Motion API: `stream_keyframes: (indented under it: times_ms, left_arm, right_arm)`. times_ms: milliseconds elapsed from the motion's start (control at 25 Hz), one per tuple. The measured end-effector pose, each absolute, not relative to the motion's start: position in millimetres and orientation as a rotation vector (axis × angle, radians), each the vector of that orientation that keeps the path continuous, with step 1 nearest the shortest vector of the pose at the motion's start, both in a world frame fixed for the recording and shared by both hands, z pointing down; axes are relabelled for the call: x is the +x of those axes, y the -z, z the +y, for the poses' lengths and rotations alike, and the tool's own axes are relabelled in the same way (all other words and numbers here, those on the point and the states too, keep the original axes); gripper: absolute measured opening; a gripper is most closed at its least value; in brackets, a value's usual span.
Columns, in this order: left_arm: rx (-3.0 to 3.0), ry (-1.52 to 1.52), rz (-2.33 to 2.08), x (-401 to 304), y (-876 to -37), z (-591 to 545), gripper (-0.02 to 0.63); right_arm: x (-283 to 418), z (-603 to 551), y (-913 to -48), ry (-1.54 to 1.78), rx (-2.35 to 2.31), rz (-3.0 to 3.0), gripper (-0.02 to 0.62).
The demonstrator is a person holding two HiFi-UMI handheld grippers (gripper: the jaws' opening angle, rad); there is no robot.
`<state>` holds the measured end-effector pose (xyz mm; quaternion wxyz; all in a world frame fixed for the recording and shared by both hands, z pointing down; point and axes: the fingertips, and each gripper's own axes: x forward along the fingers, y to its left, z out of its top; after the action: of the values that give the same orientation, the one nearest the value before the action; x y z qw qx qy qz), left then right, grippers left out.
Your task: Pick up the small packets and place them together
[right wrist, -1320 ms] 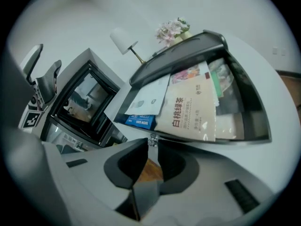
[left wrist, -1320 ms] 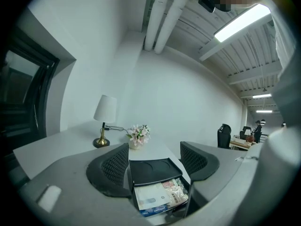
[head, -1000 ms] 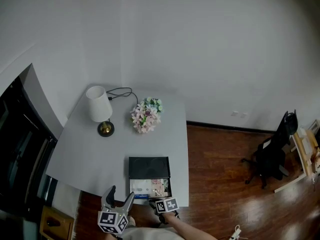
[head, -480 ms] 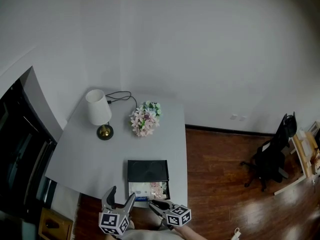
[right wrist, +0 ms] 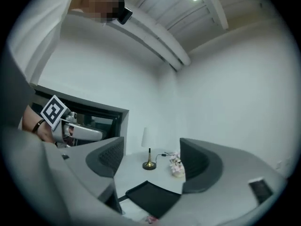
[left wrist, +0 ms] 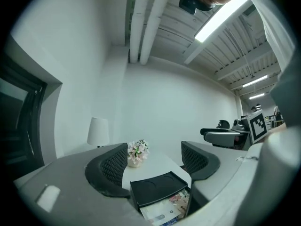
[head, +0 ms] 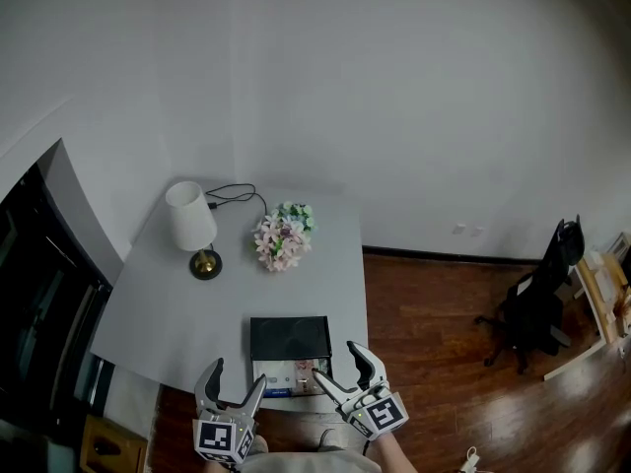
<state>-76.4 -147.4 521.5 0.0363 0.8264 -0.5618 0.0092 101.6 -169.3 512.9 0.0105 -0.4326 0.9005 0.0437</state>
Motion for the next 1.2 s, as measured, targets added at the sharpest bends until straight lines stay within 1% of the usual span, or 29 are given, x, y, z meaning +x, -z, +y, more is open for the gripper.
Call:
stream_keyframes:
  times_ms: [40,80,120,200,240,280,360,440,560,680,800,880,1000,1080,1200]
  left_arm:
    - [2.534,-0.021,-1.731,-77,-521,-149,0.38]
    - [2.525,-0.008,-1.737,-78,-522,-150,0.422]
    - [2.514,0.007,-1.745,-80,-522,-151,0.445]
    - [2.503,0.012,-1.77,-83,-521,-151,0.454]
    - [2.506,-0.003,-1.786,-85,-520,-151,0.424]
    - [2.509,-0.02,-1.803,-86,-518,-151,0.369]
    - [2.504,-0.042,-1.822,-87,-518,-151,0.305]
    - [2.487,-0.067,-1.84,-89,-523,-152,0.302]
    - [2.476,-0.11,-1.859,-92,-528,-154,0.29]
    - [2.478,0.004,-1.848,-95,-519,-153,0.289]
    - [2.46,0.038,-1.86,-101,-519,-153,0.322]
    - [2.437,0.037,-1.874,-106,-523,-154,0.328]
    - [2.405,0.029,-1.896,-113,-527,-151,0.328]
    - [2.394,0.022,-1.906,-117,-529,-149,0.328]
    - [2.385,0.004,-1.918,-122,-532,-148,0.328]
  right_arm:
    - [107,-171,-511,-0.159,-1.38,2.808,0.382]
    - [111,-172,-511,-0.179,-1.404,2.811,0.382]
    - [114,-172,-512,-0.189,-1.417,2.815,0.382]
    - [118,-170,-513,-0.174,-1.426,2.802,0.381]
    - [123,-170,-512,-0.166,-1.436,2.778,0.345]
    - [128,-170,-511,-0.17,-1.455,2.751,0.342]
    - [137,-169,-507,-0.209,-1.517,2.71,0.342]
    - [139,-165,-504,-0.229,-1.507,2.712,0.341]
    - [129,-160,-501,-0.139,-1.336,2.749,0.341]
    - [119,-159,-502,-0.058,-1.197,2.755,0.341]
    - [101,-163,-516,0.031,-1.077,2.829,0.353]
    - [86,-168,-542,0.236,-0.988,2.916,0.344]
    - [59,-170,-615,0.731,-0.855,3.08,0.342]
    - [50,-170,-669,1.028,-0.836,3.142,0.337]
    - [42,-173,-735,1.375,-0.853,3.191,0.334]
